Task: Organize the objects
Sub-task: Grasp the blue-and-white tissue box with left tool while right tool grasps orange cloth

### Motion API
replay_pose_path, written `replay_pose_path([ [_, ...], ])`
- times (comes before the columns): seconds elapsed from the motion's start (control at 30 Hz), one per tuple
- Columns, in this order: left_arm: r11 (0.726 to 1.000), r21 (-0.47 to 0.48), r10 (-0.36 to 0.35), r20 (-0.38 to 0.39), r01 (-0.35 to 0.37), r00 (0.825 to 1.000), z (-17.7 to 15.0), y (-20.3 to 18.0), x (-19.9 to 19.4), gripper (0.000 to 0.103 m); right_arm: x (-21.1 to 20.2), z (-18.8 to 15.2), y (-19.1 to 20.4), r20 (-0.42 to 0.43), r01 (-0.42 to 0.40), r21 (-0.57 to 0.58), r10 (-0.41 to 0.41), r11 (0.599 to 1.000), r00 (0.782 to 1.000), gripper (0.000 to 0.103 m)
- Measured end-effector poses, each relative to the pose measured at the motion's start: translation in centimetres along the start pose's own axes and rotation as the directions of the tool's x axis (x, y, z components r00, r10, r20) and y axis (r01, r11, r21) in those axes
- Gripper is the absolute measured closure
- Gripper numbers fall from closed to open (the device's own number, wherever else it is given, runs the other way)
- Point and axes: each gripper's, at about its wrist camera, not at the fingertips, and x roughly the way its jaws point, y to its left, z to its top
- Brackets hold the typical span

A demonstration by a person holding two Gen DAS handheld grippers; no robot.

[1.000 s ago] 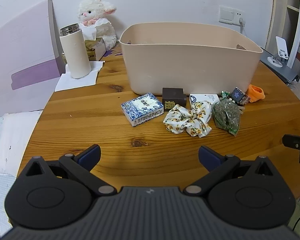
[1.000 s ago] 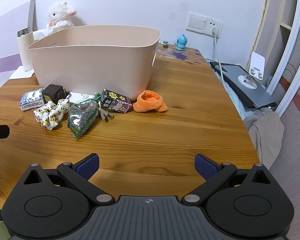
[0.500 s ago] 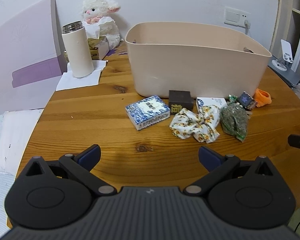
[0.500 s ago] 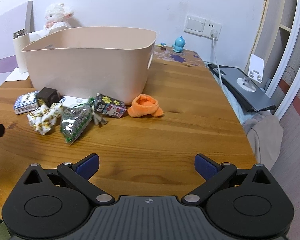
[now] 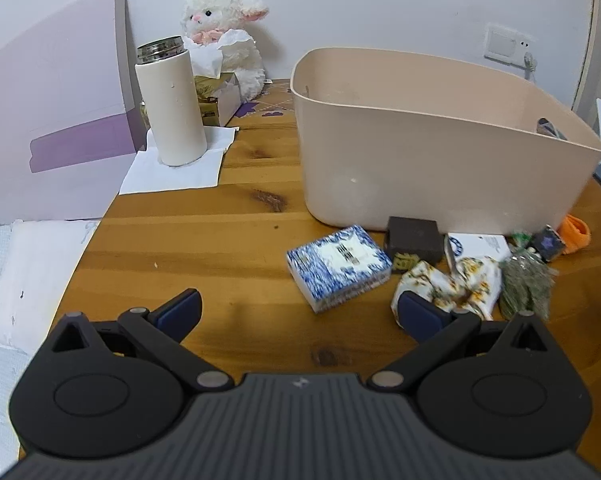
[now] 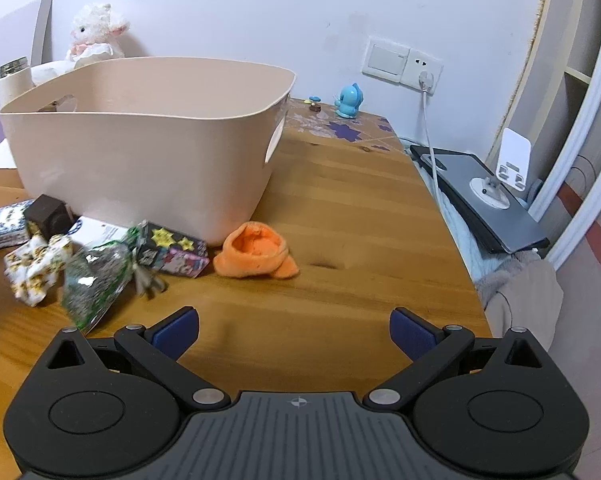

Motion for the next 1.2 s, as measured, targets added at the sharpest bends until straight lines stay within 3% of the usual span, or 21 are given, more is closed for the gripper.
replay_pose_path([
  [0.4, 1.0, -0.016, -0.019, -0.045, 0.019, 0.999, 1.3, -0.7, 3.7, 0.0, 4.6, 1.8, -2.1, -0.023, -0.068, 0.113, 0.071, 0.991, 0.997, 0.0],
  [0.73, 1.0, -0.01, -0.019, -0.087, 0.018, 0.996, 1.9, -1.9, 6.7, 0.0, 7.4, 2.6, -0.8, -0.047, -0.107, 0.101, 0.112, 0.989, 0.993, 0.002],
  [0.97, 0.998, -0.039, -0.045, -0.101, 0.041, 0.994, 1.8, -1.3, 7.3, 0.001, 7.7, 2.6, 0.3, -0.046, -0.126, 0.064, 0.129, 0.99, 0.991, 0.024],
  [1.1, 0.998, -0.021, -0.055, -0.086, 0.053, 0.995, 1.8, -1.4, 6.8, 0.017, 7.2, 2.4, 0.7, -0.027, -0.137, 0.041, 0.138, 0.99, 0.99, 0.04],
  [1.17, 0.998, -0.013, -0.062, -0.079, 0.061, 0.995, 1.8, -1.6, 6.6, 0.027, 6.9, 2.3, 0.8, -0.02, -0.14, 0.034, 0.141, 0.99, 0.99, 0.058],
  [1.2, 0.998, -0.01, -0.061, -0.081, 0.061, 0.995, 1.8, -1.7, 6.5, 0.028, 6.7, 2.2, 0.9, -0.019, -0.145, 0.031, 0.145, 0.989, 0.989, 0.062],
])
